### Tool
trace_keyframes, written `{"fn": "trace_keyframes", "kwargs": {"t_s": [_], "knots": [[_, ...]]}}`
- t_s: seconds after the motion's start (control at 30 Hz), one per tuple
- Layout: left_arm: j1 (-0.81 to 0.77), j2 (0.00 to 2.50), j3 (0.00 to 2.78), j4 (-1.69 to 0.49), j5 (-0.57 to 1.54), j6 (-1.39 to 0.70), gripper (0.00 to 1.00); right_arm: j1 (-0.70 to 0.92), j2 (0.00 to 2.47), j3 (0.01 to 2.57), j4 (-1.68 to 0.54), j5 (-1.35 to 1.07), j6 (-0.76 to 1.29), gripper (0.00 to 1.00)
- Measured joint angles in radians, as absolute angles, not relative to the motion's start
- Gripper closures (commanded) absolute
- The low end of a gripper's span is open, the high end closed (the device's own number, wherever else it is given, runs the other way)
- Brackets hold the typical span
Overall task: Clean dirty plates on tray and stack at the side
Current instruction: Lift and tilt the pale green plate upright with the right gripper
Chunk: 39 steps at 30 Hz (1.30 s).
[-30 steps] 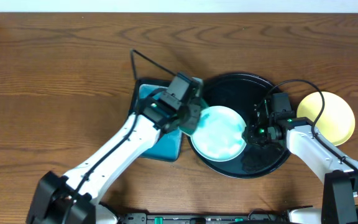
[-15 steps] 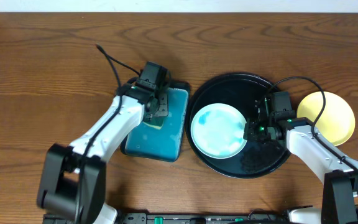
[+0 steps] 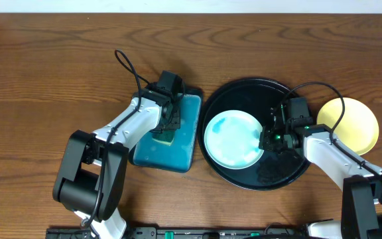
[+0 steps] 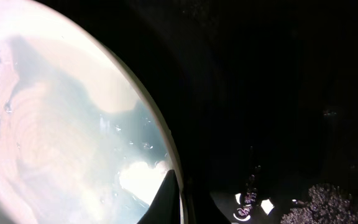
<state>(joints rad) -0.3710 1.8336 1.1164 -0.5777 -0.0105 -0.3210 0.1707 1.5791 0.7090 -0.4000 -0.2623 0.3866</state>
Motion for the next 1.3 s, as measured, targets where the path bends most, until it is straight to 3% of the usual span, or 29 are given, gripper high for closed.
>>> {"fn": "trace_keyframes", "kwargs": {"t_s": [0.43,0.63,0.83,1.3], "knots": [[-0.371,1.834,1.116,-0.591,-0.011,-0.321,0.64,0.167,1.575,0.719,-0.370,-0.287,0.346,0.99],[-0.371,1.834,1.116,-0.595,-0.010,-0.321,0.60,0.126,1.407,0.756,-0.359,-0.224,0.290,0.99],[-0.371,1.836,1.116,-0.603,-0.010,-0.321,0.57,0.133,1.268,0.759,-0.362,0.006,0.184,0.99],[-0.371,1.837,1.116,-0.605,-0.011,-0.321,0.55,0.460,1.169,0.760,-0.285,0.660,-0.307,0.99]]}}
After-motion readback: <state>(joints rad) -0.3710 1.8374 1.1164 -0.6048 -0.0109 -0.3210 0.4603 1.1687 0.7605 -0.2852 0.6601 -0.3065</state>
